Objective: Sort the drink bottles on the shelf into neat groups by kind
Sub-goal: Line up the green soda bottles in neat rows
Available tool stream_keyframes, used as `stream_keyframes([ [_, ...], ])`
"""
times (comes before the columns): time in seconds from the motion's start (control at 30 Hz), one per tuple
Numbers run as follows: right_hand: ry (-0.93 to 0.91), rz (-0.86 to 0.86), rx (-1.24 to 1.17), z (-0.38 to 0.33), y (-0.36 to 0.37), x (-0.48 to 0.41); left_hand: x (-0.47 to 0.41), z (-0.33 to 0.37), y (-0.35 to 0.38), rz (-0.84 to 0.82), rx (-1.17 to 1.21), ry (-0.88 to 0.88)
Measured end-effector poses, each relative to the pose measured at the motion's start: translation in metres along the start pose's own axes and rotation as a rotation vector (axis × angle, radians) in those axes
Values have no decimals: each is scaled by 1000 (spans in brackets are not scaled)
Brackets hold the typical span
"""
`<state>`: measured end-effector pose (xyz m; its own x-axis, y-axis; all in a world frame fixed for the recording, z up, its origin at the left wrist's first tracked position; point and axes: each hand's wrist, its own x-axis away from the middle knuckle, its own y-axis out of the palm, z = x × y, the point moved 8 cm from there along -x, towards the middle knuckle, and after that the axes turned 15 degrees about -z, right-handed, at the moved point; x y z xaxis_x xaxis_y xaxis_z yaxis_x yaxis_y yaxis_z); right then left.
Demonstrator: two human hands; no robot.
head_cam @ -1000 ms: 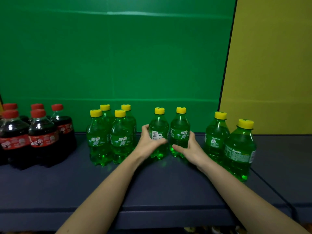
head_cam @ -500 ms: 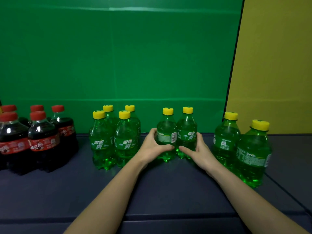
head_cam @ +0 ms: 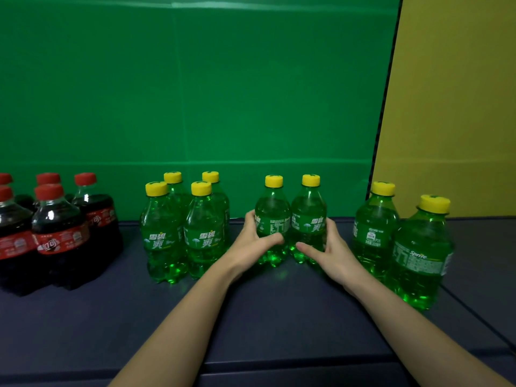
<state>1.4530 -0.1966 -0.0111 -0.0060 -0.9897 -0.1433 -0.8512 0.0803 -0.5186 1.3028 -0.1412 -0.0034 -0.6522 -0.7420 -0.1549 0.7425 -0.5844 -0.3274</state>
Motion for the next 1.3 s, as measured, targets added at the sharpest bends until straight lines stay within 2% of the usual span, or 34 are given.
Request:
stream_keyframes([
  [0.07,-11,3,8,0,0,0,-1,-3,-3,5,-12,1],
  [0.2,-29,2,-3,-2,1,2,2,1,-11,140,-82,29],
  [0.37,-58,9,-8,-2,0,3,3,-1,-12,125,-88,-8],
  [0.6,-76,13,14,-4,2,2,10,8,-18,272,-216,44],
  [0.77,-102,96,46,-13,3,-5,12,6,-22,363,-253,54],
  [1.13,-86,78,101,-12,12,-18,15,12,-23,417,-381,32],
  [1.3,-119,84,211,-32,4,15,32,36,-3,475,-499,90],
])
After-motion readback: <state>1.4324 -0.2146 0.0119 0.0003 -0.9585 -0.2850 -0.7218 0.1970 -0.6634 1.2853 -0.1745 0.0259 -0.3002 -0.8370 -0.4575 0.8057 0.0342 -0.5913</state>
